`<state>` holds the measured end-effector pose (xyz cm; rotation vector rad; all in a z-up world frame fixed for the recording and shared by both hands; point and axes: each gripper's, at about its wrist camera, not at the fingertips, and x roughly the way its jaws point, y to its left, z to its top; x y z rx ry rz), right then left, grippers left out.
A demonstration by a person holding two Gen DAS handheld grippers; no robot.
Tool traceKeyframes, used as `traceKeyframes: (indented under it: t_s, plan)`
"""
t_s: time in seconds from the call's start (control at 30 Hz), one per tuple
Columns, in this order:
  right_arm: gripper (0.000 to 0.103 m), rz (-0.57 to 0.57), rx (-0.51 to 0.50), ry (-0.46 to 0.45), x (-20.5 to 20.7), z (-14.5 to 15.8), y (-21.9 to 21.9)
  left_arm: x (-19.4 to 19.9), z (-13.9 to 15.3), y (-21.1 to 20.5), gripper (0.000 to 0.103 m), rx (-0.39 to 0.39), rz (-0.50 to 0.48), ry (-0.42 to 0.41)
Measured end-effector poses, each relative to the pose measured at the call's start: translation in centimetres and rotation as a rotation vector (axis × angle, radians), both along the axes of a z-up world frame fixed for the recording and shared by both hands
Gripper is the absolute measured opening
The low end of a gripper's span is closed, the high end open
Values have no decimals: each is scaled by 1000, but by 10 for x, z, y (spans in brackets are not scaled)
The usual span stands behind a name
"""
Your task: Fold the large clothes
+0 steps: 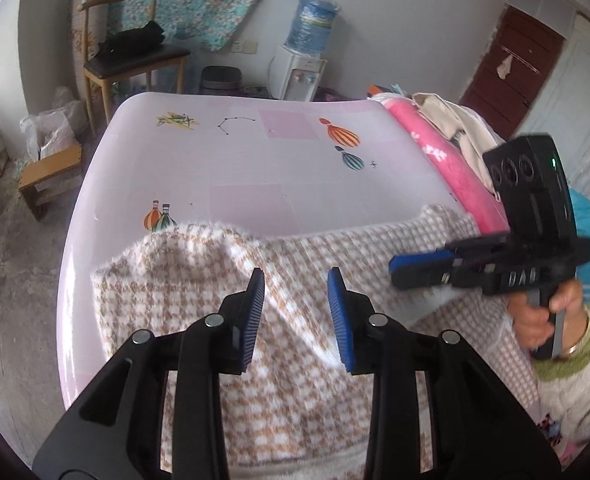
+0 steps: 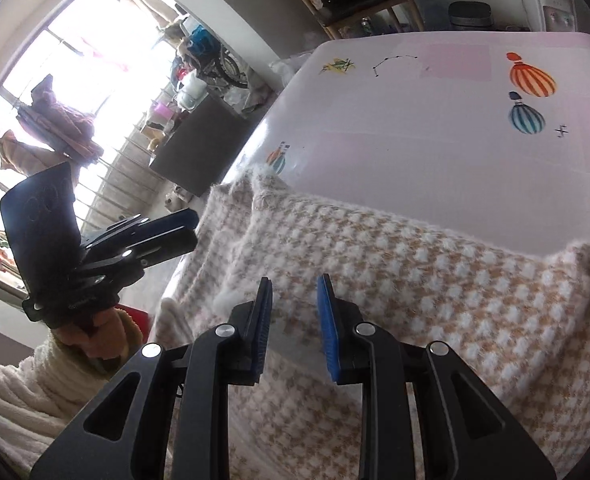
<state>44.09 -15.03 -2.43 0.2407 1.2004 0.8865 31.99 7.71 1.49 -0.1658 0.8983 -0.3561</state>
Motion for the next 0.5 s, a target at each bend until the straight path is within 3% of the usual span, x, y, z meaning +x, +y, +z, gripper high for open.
traceKeyframes:
  t_s: [0.1,0.2,0.27,0.33,0.4,0.43,0.47,0.5]
  plan:
    - [19,-17,3,72,4,-34,16,12,-4,3,31,-64,19,18]
    - [19,-43,35,104,7,-25,5,22,-7,-1,31,-120,0,31]
    - [19,-86,31,40,9,-8,-14,31,-13,-6,31,-152,-37,59]
    - [19,-164,1,-34,13,8,-43,39,-22,-14,31,-136,-50,88]
    - [19,-256,-143,-85,21,9,-65,50,-39,-19,30,-59,-35,134]
    - [17,-287,-239,-103,24,2,-70,55,-50,-20,27,1,-20,162]
    - [8,-300,-304,-99,26,-9,-74,57,-60,-21,18,30,-19,178]
    - [7,-293,-299,-69,27,-22,-78,57,-66,-20,18,36,-26,178]
